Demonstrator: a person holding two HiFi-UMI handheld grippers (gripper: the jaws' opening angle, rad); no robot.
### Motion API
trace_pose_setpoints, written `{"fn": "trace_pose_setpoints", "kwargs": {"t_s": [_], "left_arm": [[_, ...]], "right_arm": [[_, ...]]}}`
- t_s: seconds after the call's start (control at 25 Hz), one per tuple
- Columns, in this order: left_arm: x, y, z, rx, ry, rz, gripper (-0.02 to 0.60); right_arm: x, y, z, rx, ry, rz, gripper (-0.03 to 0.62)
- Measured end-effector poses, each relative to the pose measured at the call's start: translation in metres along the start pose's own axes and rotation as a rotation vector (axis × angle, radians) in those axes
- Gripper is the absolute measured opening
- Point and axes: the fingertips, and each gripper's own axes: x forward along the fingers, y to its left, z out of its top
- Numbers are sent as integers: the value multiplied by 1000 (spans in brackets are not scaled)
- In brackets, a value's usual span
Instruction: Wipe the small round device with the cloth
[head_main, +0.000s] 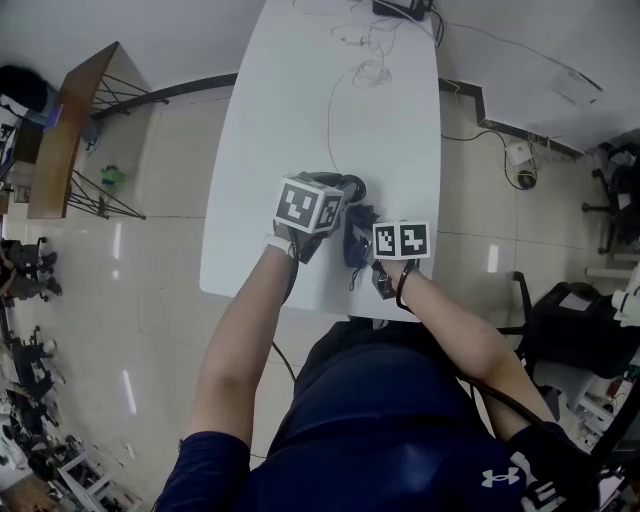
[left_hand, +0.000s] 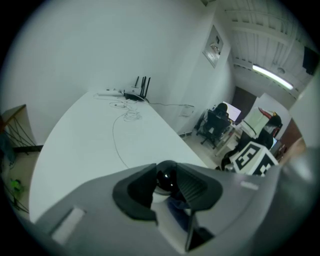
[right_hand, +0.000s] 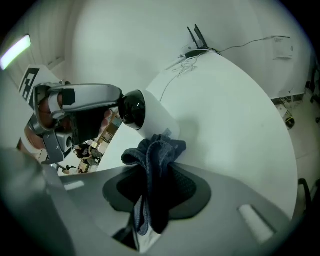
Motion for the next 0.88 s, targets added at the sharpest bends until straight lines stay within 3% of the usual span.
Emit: {"fn": "trace_pose_setpoints", "kwargs": {"t_s": [0.08,0.16,0.32,0.44,0.52,0.6,0.88], "left_arm": [[-5,-1,5,20,-26,5,126],[-19,3,12,-33,-89,11,126],[-57,19,17,-154,-227,37,118],[-91,36,8,-256,-337,61,101],[-114,48,-5,-321,-397,111,86],[-130,50,-24,-359,-418,139,81],[-139,29,-76,-414,-385,148,76]], "right_arm": [[-8,9,1,-2,-4,28,118],[-27,27,7,-16,-49,85,118],[-84,78,56,-130,-296,177,118],[-102,110,98,-275,-457,179,118],[-84,111,99,-299,-428,150,118],[-58,99,80,-255,-339,111,118],[-4,63,31,-44,-206,95,118]]}}
